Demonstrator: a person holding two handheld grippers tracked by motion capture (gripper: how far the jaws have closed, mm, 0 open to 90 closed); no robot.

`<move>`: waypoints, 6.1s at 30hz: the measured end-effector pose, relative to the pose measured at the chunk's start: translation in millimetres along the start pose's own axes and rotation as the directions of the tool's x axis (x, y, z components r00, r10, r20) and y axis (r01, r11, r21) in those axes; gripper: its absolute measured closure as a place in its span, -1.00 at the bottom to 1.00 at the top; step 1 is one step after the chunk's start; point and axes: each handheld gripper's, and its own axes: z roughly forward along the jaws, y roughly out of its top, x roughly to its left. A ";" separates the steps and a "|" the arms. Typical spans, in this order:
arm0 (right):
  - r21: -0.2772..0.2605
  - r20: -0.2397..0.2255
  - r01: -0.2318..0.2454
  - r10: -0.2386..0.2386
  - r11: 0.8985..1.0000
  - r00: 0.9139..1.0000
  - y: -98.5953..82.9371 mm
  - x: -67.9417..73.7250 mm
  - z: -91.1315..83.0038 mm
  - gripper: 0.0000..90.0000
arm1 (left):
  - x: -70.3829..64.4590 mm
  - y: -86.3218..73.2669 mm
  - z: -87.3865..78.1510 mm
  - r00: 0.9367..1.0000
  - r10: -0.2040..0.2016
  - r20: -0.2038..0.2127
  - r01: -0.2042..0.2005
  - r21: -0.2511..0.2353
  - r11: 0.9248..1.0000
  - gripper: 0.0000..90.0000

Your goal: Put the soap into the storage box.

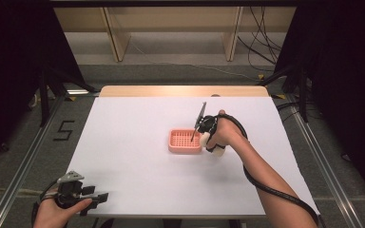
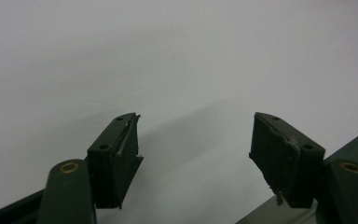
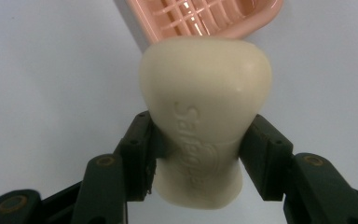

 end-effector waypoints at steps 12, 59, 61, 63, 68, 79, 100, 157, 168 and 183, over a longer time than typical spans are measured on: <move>-0.007 0.005 0.031 -0.031 1.000 1.000 6.9 0.1 -1.5 0.11 | 0.1 -0.1 0.0 1.000 0.000 -0.003 0.000 -0.005 1.000 -0.29; 0.004 0.040 0.092 -0.092 0.996 0.995 34.5 -0.1 -10.4 0.11 | 0.0 -0.4 -0.3 1.000 -0.001 -0.002 0.001 -0.008 1.000 -0.29; -0.005 0.034 0.084 -0.083 0.996 0.996 35.0 -0.7 -10.2 0.11 | 0.0 -0.4 -0.3 1.000 -0.001 -0.002 0.001 -0.009 1.000 -0.29; 0.003 0.044 0.096 -0.096 0.995 0.994 36.2 -1.0 -11.0 0.11 | 0.1 -0.4 -0.3 1.000 -0.001 -0.001 0.001 -0.007 1.000 -0.29; 0.002 0.044 0.102 -0.102 0.995 0.994 37.9 -1.3 -11.4 0.11 | 0.0 -0.3 -0.3 1.000 -0.001 -0.001 0.001 -0.008 1.000 -0.29; -0.004 0.044 0.095 -0.095 0.995 0.994 43.0 -0.5 -11.2 0.11 | 0.1 -0.3 -0.6 1.000 0.009 0.010 -0.009 -0.002 1.000 -0.29; -0.009 0.049 0.106 -0.106 0.994 0.993 54.8 0.0 -13.4 0.11 | -1.1 -0.4 1.1 1.000 -0.006 0.000 0.006 -0.006 1.000 -0.29; -0.014 0.041 0.135 -0.134 0.991 0.990 79.2 5.5 -9.9 0.11 | -0.1 -0.6 -0.5 1.000 -0.004 0.002 0.004 -0.011 1.000 -0.29; -0.013 0.045 0.144 -0.143 0.990 0.989 83.1 6.4 -10.0 0.11 | -0.1 -0.6 -0.7 1.000 -0.003 0.003 0.003 -0.011 1.000 -0.29; -0.007 0.061 0.166 -0.165 0.986 0.984 87.1 6.7 -9.6 0.11 | -0.2 -0.8 -0.4 1.000 -0.003 0.003 0.003 -0.010 1.000 -0.29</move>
